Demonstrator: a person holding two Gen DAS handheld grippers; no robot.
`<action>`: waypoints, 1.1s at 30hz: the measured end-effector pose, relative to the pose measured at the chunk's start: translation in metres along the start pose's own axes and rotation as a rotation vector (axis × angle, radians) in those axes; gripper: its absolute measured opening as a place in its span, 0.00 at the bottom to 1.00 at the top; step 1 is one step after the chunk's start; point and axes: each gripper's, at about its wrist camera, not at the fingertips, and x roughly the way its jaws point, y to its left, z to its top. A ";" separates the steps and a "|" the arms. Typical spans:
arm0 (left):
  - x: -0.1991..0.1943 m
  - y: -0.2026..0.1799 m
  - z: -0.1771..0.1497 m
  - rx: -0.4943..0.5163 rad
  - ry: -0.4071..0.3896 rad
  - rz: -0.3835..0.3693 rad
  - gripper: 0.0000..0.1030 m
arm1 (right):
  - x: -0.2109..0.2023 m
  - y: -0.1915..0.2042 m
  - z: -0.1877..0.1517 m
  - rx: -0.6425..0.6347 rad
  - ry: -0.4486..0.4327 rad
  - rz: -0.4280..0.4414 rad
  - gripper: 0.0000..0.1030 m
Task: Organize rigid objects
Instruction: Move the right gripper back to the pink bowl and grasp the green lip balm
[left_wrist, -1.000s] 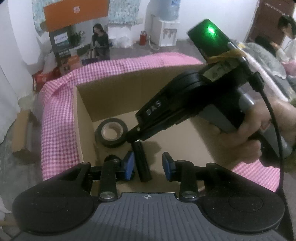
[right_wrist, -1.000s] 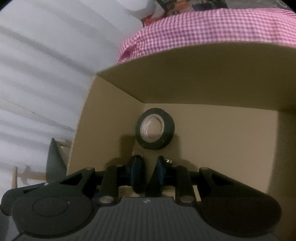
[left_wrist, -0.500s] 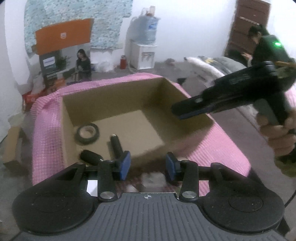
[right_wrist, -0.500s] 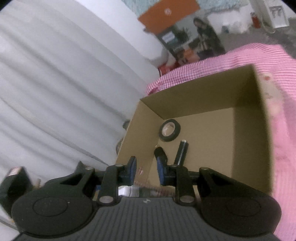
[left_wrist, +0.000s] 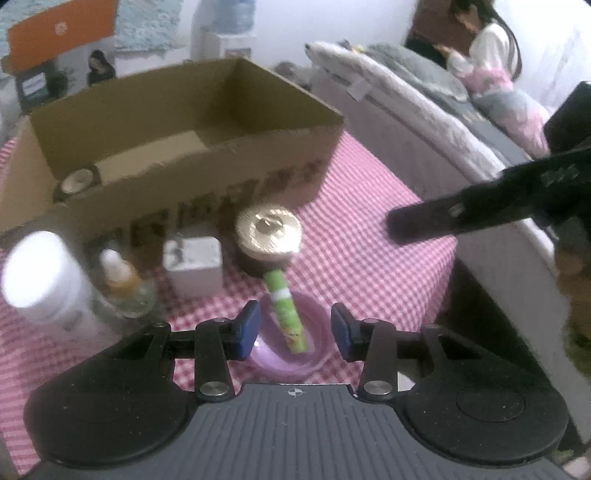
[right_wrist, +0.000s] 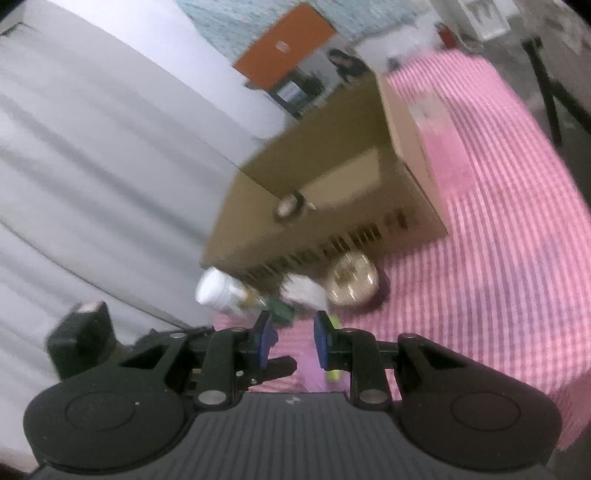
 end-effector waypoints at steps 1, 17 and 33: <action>0.003 -0.001 0.000 0.003 0.008 0.002 0.40 | 0.005 -0.004 -0.006 0.011 0.005 -0.002 0.25; 0.037 0.004 -0.001 0.007 0.090 0.061 0.32 | 0.092 -0.023 -0.011 -0.010 0.076 -0.023 0.26; 0.052 -0.001 0.002 0.035 0.083 0.098 0.20 | 0.114 -0.025 -0.007 -0.041 0.059 -0.015 0.26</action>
